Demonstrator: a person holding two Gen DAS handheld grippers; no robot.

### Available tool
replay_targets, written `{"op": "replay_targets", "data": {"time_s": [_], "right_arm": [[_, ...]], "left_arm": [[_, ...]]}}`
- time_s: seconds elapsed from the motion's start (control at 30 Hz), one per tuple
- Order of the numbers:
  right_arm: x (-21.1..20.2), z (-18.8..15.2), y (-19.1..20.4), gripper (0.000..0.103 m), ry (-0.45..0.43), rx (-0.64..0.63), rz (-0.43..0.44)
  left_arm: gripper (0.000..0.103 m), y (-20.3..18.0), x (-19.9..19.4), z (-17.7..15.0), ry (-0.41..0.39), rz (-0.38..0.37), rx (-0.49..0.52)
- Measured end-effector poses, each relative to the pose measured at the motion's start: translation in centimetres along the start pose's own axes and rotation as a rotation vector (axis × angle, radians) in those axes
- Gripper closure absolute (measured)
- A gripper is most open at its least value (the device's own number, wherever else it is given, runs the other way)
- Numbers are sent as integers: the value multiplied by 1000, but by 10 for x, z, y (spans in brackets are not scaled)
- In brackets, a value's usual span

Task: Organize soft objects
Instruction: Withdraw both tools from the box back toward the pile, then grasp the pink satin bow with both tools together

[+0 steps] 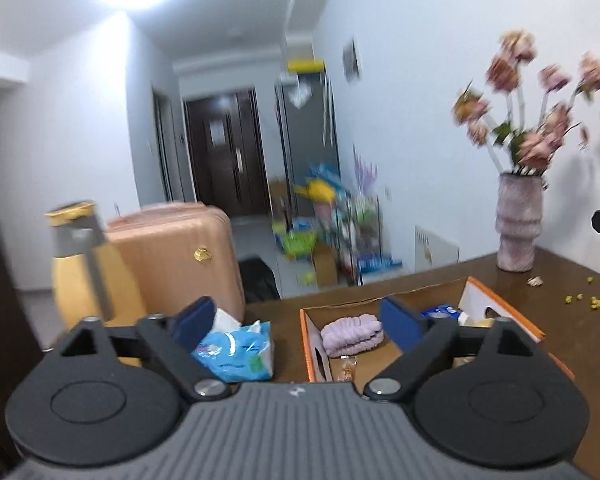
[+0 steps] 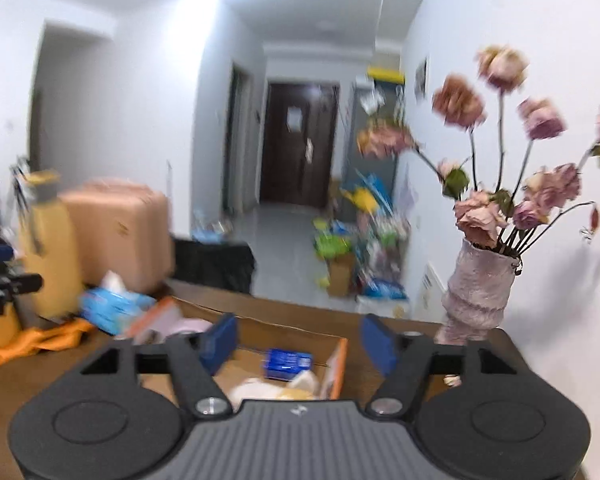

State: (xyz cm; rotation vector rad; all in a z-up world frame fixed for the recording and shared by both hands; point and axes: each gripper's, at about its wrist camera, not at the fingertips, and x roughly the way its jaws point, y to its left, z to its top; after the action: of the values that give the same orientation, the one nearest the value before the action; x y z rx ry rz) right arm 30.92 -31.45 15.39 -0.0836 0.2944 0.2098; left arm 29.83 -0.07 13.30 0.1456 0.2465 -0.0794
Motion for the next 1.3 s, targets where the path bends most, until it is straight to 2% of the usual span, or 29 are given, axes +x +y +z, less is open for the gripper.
{"op": "replay_targets", "data": {"time_s": [0.1, 0.2, 0.27, 0.37, 0.43, 0.5, 0.7, 0.87, 0.93, 1.07, 1.13, 1.2, 1.3], "right_arm": [[-55, -43, 21, 23, -64, 44, 64], [-97, -100, 52, 19, -98, 39, 70], [-114, -137, 72, 17, -103, 19, 49], [-124, -182, 97, 17, -36, 23, 53], [-123, -196, 106, 19, 11, 30, 85], [-121, -202, 112, 19, 38, -3, 104], [-113, -198, 104, 19, 29, 42, 82], [-79, -191, 89, 20, 69, 96, 97], [-56, -181, 81, 27, 89, 118, 112], [11, -150, 65, 34, 146, 133, 149], [50, -137, 59, 38, 181, 141, 165], [99, -129, 53, 42, 245, 189, 199], [158, -130, 49, 50, 338, 251, 224]], "left_arm": [[1, -3, -56, -35, -63, -10, -31], [0, -8, -105, -81, -82, -22, -83], [0, -12, -126, -111, -46, -32, -88], [0, -21, -133, -141, 56, -42, -88], [0, -26, -132, -150, 96, -63, -75], [0, -26, -132, -153, 100, -61, -68], [0, -30, -109, -153, 124, -75, -78], [0, -32, -76, -154, 152, -97, -100], [3, -31, -52, -147, 157, -112, -119], [24, -33, 13, -126, 176, -175, -133], [30, -38, 51, -121, 219, -189, -117], [41, -41, 82, -119, 264, -185, -111], [54, -40, 119, -121, 327, -226, -144]]}}
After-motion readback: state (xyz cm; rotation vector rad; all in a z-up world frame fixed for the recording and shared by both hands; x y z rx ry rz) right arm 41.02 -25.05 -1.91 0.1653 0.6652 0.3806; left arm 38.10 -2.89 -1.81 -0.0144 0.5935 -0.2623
